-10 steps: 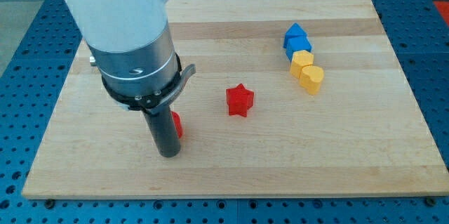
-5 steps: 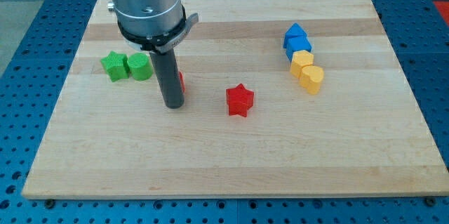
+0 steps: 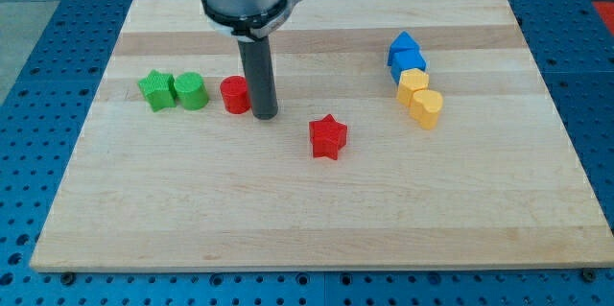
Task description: Slide the red circle closer to the green circle
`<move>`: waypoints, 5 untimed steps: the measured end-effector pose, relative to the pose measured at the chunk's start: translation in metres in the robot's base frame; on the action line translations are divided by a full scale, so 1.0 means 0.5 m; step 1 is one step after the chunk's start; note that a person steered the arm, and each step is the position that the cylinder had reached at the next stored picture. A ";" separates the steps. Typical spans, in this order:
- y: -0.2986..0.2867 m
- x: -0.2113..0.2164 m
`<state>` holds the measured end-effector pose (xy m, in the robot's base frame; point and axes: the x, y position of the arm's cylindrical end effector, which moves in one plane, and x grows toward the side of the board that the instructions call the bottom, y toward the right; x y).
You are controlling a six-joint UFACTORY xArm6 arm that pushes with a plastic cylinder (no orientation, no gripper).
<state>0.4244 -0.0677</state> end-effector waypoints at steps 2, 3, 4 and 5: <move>-0.004 -0.005; -0.019 -0.003; -0.040 -0.003; -0.064 -0.003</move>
